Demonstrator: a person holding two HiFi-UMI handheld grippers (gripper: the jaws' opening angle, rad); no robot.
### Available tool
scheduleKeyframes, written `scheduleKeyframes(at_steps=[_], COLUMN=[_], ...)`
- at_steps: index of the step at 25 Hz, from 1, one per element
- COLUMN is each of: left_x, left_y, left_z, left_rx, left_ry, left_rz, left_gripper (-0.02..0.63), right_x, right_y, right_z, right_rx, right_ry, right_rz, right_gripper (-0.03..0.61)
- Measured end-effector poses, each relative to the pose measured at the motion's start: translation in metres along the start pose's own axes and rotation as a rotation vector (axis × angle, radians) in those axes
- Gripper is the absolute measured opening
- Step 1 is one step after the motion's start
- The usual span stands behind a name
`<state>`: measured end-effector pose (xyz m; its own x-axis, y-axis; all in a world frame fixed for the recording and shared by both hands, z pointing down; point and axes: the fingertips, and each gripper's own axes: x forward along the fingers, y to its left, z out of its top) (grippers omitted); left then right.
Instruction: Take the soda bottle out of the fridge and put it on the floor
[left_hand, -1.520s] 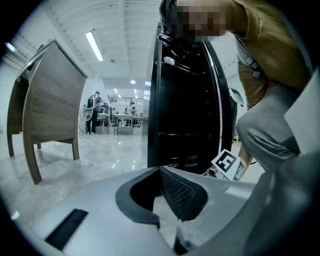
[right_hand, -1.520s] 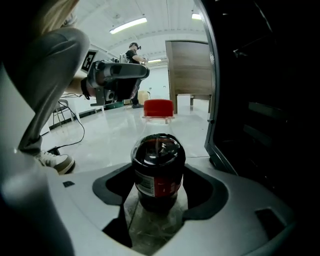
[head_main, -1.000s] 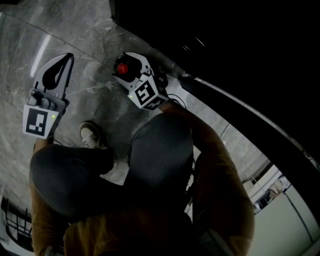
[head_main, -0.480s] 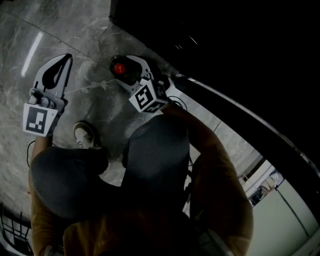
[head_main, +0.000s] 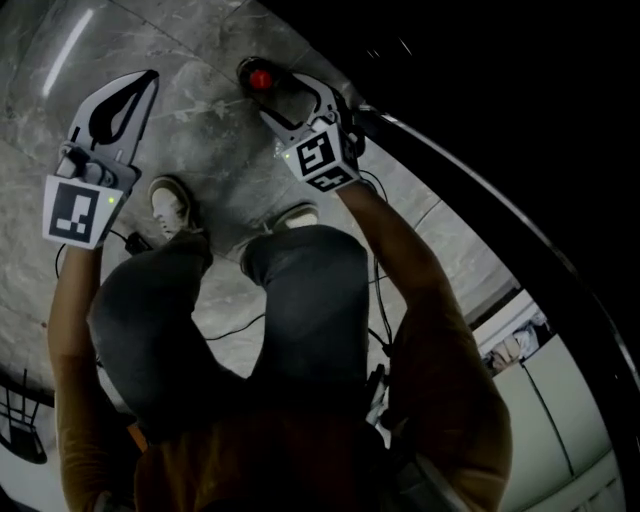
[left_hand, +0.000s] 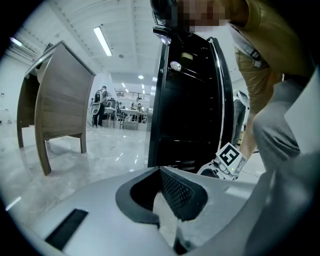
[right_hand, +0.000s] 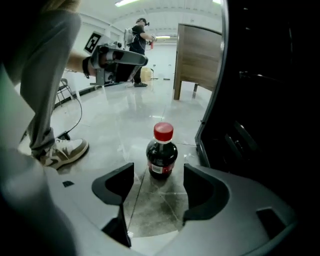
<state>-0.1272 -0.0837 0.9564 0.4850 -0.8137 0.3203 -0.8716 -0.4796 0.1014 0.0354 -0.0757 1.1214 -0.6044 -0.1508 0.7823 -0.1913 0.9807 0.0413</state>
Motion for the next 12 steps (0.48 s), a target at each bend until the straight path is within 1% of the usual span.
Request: scheduleKeyframes(at_steps=[2, 3, 4, 5, 6, 7, 8, 12], left_x=[-0.016, -0.025, -0.033, -0.041, -0.049, -0.055, -0.062, -0.087], left_y=[-0.005, -0.009, -0.014, -0.019, -0.023, -0.027, -0.029, -0.039], left_z=[0.015, 0.021, 0.027, 0.034, 0.043, 0.052, 0.061, 0.094], left_rx=[0.01, 0.006, -0.003, -0.013, -0.024, -0.035, -0.049, -0.102], left_ry=[-0.006, 0.001, 0.009, 0.016, 0.021, 0.023, 0.021, 0.022], left_rz=[0.008, 0.011, 0.014, 0.018, 0.023, 0.029, 0.038, 0.074], left_gripper=[0.0, 0.0, 0.0, 0.0, 0.0, 0.0, 0.0, 0.0], right_x=[-0.019, -0.029, -0.041, -0.053, -0.067, -0.08, -0.093, -0.135], right_y=[-0.002, -0.001, 0.0, 0.001, 0.001, 0.001, 0.001, 0.012], right_z=[0.012, 0.017, 0.023, 0.031, 0.039, 0.047, 0.054, 0.076], right_rx=[0.03, 0.039, 0.047, 0.054, 0.058, 0.059, 0.058, 0.079], right_ry=[0.008, 0.014, 0.02, 0.023, 0.024, 0.024, 0.027, 0.052], right_rz=[-0.018, -0.022, -0.021, -0.021, -0.025, -0.032, -0.039, -0.026], right_gripper=[0.3, 0.275, 0.24, 0.183, 0.112, 0.085, 0.044, 0.017])
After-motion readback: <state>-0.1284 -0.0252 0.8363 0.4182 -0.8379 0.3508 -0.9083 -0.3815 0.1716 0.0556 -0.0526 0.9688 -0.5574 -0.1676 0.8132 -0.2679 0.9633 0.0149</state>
